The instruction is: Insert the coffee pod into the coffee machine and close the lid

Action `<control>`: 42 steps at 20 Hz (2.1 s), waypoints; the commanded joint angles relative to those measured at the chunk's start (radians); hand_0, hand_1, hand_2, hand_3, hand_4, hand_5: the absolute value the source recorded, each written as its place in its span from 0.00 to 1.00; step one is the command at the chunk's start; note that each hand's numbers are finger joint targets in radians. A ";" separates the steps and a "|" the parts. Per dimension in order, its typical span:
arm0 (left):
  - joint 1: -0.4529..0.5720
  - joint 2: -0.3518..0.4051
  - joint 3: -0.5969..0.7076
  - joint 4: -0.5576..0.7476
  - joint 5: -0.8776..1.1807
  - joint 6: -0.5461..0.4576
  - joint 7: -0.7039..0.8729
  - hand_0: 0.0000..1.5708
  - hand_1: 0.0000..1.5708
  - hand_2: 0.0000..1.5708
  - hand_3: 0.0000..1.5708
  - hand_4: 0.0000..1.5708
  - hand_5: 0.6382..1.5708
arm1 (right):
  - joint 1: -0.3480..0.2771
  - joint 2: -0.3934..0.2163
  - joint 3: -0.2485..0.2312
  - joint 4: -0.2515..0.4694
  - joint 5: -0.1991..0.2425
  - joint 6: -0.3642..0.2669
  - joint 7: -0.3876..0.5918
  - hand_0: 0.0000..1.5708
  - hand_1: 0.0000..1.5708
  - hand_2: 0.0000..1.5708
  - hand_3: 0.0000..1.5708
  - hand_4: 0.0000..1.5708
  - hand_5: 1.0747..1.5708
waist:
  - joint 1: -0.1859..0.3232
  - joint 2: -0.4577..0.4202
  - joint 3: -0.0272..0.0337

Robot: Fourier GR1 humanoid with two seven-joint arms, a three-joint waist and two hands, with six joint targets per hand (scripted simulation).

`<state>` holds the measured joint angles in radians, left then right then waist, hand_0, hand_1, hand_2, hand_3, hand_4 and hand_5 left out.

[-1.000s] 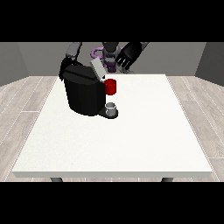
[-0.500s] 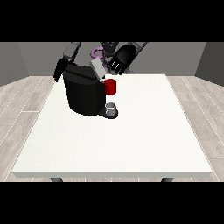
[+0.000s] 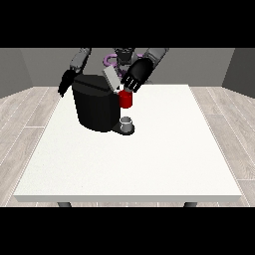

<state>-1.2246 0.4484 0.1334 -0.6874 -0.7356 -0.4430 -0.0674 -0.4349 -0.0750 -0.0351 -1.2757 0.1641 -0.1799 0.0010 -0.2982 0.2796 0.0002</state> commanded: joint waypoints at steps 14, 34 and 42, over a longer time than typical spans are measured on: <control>-0.018 -0.034 -0.001 0.027 -0.014 0.034 -0.001 0.77 0.77 0.80 0.76 0.26 1.00 | -0.006 -0.012 -0.040 0.038 -0.031 0.011 -0.057 0.00 0.00 0.00 0.00 0.00 1.00 | -0.004 0.044 0.0002; -0.061 0.018 -0.080 0.009 -0.125 0.087 -0.067 0.75 0.75 0.76 0.68 0.00 1.00 | -0.044 0.001 -0.040 0.040 -0.006 -0.033 -0.038 0.00 0.00 0.00 0.00 0.00 1.00 | 0.006 0.052 0.0004; -0.072 0.056 -0.017 0.067 -0.102 0.124 -0.107 0.71 0.71 0.72 0.62 0.00 1.00 | -0.044 0.015 0.005 -0.026 0.018 -0.033 0.021 0.00 0.00 0.00 0.00 0.00 1.00 | -0.040 0.080 0.0000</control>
<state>-1.2765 0.5016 0.0964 -0.6426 -0.8407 -0.3347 -0.1810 -0.4820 -0.0797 -0.0499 -1.2899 0.1664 -0.1962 0.0205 -0.3220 0.3517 0.0026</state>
